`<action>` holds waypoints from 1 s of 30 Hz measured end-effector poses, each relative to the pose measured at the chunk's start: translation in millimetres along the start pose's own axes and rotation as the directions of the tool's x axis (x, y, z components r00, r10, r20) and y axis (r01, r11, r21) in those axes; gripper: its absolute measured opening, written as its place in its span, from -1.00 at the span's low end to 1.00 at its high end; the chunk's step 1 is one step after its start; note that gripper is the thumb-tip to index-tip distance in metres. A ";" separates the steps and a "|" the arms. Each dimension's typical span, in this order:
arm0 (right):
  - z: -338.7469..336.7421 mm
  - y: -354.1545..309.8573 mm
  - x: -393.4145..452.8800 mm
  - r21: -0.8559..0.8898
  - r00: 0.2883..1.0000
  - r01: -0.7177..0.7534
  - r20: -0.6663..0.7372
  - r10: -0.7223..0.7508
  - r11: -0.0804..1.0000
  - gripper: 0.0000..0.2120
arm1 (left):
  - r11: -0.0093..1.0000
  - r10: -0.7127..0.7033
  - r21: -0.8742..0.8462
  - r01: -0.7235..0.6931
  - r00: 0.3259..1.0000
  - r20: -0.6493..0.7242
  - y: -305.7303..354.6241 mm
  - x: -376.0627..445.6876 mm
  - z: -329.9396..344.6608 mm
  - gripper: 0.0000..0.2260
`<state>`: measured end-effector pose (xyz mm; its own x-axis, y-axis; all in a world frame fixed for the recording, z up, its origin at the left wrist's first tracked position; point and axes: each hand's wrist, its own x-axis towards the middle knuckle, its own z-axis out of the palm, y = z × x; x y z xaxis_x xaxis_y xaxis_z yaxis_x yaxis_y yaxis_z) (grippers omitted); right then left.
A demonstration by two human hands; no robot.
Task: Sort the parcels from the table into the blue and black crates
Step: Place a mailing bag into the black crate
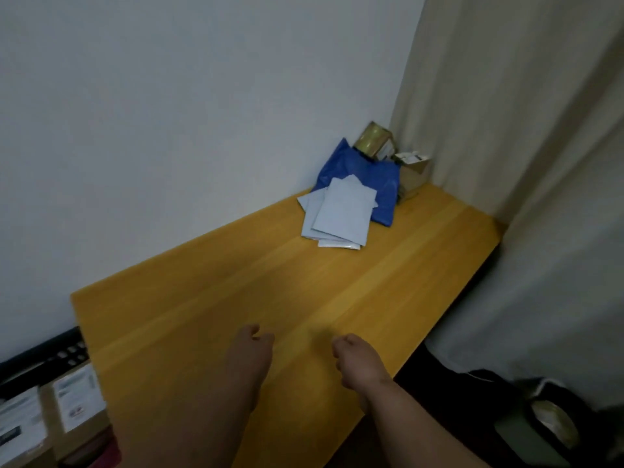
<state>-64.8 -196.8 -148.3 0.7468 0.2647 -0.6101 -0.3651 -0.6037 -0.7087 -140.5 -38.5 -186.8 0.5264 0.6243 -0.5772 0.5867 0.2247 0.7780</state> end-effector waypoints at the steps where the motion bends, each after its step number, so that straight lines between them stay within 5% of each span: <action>1: -12.2 -3.2 7.7 0.004 1.000 -0.015 -0.014 0.015 1.000 -0.81 | 1.000 -0.002 0.001 0.002 1.000 0.026 8.9 7.0 10.6 -0.59; 7: -59.2 -16.3 59.8 0.036 0.996 -0.065 -0.058 0.067 0.997 -0.74 | 1.000 0.013 0.000 -0.013 0.995 0.098 60.9 45.1 63.5 -0.59; 10: -66.7 -20.4 89.2 -0.017 0.997 -0.067 -0.027 0.066 0.998 -0.89 | 1.000 0.011 -0.001 -0.011 0.998 0.062 80.6 61.6 81.1 -0.59; 19: -98.1 -80.5 216.1 -0.102 0.989 0.056 0.139 -0.042 0.993 -0.89 | 0.996 -0.080 -0.055 0.070 0.978 -0.191 129.6 116.1 111.2 -0.61; 30: -181.7 -123.4 279.7 -0.096 0.986 0.062 0.159 -0.046 0.993 -0.83 | 0.992 -0.102 -0.095 0.082 0.969 -0.227 177.0 142.5 181.0 -0.60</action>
<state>290.2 -184.9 -167.2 0.6652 0.4081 -0.6253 -0.2633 -0.6554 -0.7079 149.8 -45.2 -176.3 0.3106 0.7516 -0.5819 0.5663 0.3453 0.7484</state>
